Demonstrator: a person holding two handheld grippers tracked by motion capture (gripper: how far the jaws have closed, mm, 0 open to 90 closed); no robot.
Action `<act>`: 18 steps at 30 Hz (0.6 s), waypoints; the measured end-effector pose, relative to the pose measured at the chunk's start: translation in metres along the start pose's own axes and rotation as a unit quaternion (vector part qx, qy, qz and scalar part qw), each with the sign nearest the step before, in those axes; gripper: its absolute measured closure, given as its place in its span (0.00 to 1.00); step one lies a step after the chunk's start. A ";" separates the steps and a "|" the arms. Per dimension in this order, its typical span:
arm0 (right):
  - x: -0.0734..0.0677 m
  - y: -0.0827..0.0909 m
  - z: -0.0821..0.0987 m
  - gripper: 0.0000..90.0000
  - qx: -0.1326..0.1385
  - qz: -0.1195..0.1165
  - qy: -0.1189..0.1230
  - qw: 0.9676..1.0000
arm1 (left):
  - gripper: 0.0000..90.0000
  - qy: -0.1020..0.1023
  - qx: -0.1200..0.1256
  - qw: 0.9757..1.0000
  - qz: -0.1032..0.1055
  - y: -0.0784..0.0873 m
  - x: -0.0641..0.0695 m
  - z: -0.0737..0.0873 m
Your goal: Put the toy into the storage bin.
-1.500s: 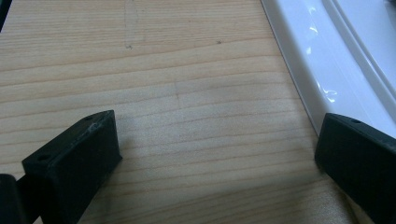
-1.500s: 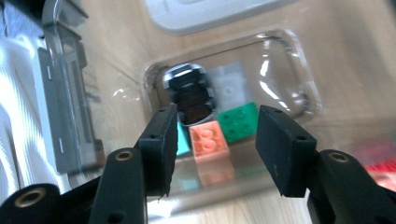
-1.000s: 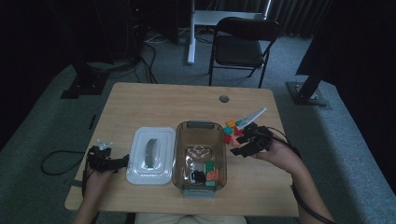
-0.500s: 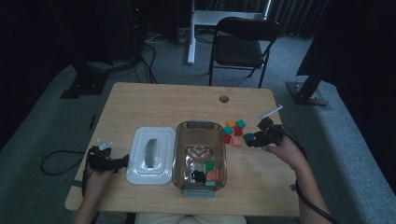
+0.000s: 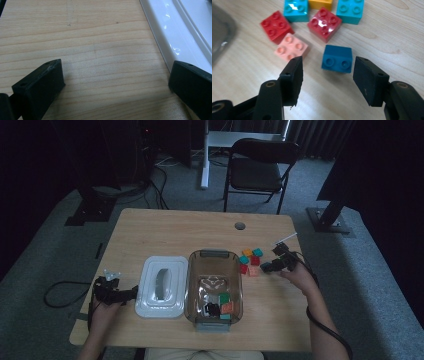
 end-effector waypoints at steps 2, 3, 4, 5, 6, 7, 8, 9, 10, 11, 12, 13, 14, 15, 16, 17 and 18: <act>0.004 -0.006 -0.001 0.44 -0.003 0.006 -0.004 1.000 | 0.01 0.000 0.000 1.000 0.000 0.000 0.000 0.000; 0.004 -0.008 -0.001 0.44 -0.004 0.005 -0.008 1.000 | 0.01 0.000 0.000 1.000 0.000 0.000 0.000 0.000; 0.005 -0.010 -0.002 0.44 -0.004 0.004 -0.010 1.000 | 0.01 0.001 0.001 1.000 0.001 0.000 0.000 0.000; 0.005 -0.012 -0.003 0.44 -0.005 0.006 -0.008 1.000 | 0.01 0.001 0.001 1.000 0.001 0.000 0.000 0.000; 0.006 -0.014 -0.003 0.44 -0.008 0.010 -0.008 1.000 | 0.01 0.001 0.001 1.000 0.001 0.000 0.000 0.000; 0.006 -0.016 -0.002 0.44 -0.013 0.010 -0.008 1.000 | 0.01 0.001 0.001 1.000 0.001 0.000 0.000 0.000; 0.007 -0.018 -0.002 0.44 -0.017 0.012 -0.007 1.000 | 0.01 0.001 0.001 1.000 0.001 0.000 0.000 0.000; 0.007 -0.020 -0.002 0.44 -0.021 0.011 -0.008 1.000 | 0.01 0.001 0.001 1.000 0.001 0.000 0.000 0.000; 0.007 -0.022 -0.001 0.44 -0.027 0.014 -0.005 1.000 | 0.00 0.001 0.000 1.000 0.001 0.000 0.000 0.000; 0.008 -0.023 -0.001 0.45 -0.030 0.017 -0.005 0.999 | 0.01 0.001 0.001 1.000 0.001 0.000 0.000 0.000; 0.008 -0.024 0.000 0.45 -0.033 0.017 -0.004 0.999 | 0.01 0.001 0.001 1.000 0.001 0.000 0.000 0.000; 0.008 -0.026 0.000 0.46 -0.035 0.017 -0.002 0.999 | 0.01 0.001 0.001 1.000 0.001 0.000 0.000 0.000; 0.008 -0.027 0.000 0.47 -0.037 0.019 0.000 0.999 | 0.01 0.001 0.001 1.000 0.001 0.000 0.000 0.000; 0.008 -0.028 0.000 0.47 -0.038 0.020 -0.001 0.999 | 0.01 0.001 0.001 1.000 0.001 0.000 0.000 0.000; 0.008 -0.029 0.000 0.48 -0.039 0.019 -0.001 0.999 | 0.01 0.000 0.001 1.000 0.001 0.000 0.000 0.000; 0.008 -0.029 0.000 0.49 -0.042 0.019 0.000 0.999 | 0.00 0.001 0.001 1.000 0.001 0.000 0.000 0.000; 0.008 -0.031 0.000 0.50 -0.045 0.022 0.003 0.999 | 0.01 0.001 0.001 1.000 0.001 0.000 0.000 0.000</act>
Point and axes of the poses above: each handheld gripper's, and its own axes: y roughly backward along the jaws, z roughly out of its underside, x roughly to its right, the point moved 10 cm from there along -y, roughly forward along the jaws, and after that the axes turned 8 degrees about y, right-handed, at the moved point
